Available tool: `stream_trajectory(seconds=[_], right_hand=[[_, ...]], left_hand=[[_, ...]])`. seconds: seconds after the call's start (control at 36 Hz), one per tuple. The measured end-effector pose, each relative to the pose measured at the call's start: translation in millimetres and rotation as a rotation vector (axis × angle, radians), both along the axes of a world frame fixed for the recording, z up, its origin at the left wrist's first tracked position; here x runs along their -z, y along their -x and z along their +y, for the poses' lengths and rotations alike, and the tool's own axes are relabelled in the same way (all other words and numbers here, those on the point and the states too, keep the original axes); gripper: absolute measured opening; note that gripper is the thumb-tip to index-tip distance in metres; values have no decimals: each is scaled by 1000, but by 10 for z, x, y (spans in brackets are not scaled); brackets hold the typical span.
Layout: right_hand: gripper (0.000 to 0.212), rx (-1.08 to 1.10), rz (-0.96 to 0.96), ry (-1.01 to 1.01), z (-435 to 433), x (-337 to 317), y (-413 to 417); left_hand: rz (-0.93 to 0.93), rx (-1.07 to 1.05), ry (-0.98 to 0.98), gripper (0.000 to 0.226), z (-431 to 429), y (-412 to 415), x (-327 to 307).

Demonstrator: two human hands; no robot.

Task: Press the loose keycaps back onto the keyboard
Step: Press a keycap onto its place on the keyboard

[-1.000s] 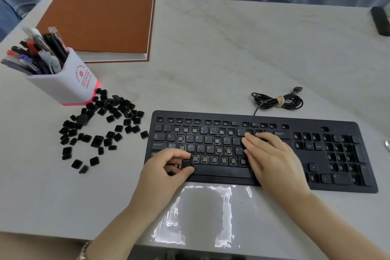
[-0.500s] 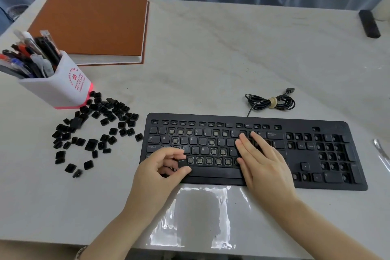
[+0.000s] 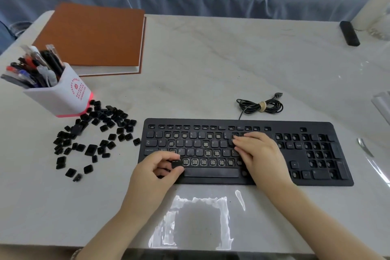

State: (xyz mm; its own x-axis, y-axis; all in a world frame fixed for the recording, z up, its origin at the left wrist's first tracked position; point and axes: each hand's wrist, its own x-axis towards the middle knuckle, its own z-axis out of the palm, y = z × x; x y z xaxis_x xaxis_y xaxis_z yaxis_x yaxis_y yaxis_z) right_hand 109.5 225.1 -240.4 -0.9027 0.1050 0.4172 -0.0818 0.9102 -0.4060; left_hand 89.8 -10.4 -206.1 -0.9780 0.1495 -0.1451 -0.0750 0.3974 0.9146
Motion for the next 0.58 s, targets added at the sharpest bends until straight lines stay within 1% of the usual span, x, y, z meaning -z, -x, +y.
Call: stream_trajectory(seconds=[0.06,0.14,0.25,0.42,0.58], right_hand=[[25,-45,-1,-2,29,-24,30],[19,-115,-18,-40,74,-12,78],[17,-123,-21,-75,94,-28,101],[16,-189,-27,-136,99,-81,178],[16,-213,-105,-99,141,-132,186]], left_hand=[[14,27,27,24,16,2,22],[66,75,68,24,46,-2,47],[133,127,110,22,75,8,69],[234,173,166,12,138,41,134],[302,181,204,17,193,48,222]])
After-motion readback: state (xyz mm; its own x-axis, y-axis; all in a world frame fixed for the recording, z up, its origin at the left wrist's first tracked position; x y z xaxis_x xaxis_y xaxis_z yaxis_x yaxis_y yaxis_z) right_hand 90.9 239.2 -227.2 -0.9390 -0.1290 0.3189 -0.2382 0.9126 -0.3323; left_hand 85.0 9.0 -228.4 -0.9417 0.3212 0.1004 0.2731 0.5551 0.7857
